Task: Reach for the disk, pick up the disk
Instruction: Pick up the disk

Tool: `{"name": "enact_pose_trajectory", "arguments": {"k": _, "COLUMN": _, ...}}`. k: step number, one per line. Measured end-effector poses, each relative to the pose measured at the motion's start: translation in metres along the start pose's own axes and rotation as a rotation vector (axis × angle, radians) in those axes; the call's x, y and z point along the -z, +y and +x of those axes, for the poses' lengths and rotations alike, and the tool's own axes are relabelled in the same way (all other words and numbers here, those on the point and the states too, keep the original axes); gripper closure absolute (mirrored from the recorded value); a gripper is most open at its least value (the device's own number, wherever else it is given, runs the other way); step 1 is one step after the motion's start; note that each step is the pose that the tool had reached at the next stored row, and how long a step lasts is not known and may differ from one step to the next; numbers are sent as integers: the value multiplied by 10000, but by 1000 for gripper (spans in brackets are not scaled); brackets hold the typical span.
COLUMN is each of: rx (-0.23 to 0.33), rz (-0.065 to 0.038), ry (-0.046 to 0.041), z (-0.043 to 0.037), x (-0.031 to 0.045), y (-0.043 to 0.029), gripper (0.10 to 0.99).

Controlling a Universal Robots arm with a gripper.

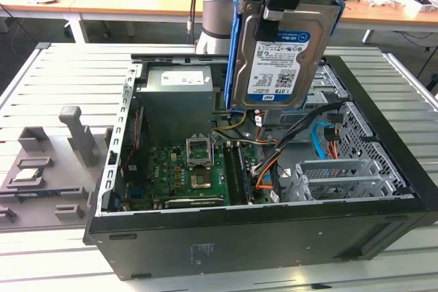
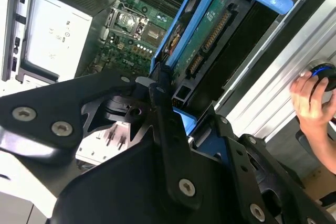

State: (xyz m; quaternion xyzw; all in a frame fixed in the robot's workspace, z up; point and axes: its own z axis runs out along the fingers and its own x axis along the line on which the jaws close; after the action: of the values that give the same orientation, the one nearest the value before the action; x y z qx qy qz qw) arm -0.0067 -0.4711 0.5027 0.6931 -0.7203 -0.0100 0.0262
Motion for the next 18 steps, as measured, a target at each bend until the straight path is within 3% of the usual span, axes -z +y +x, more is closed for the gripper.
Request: {"name": "enact_pose_trajectory", "arguments": {"k": 18, "rx": 0, "rz": 0, "ry": 0, "z": 295, "x": -4, "y": -52, "gripper": 718}}
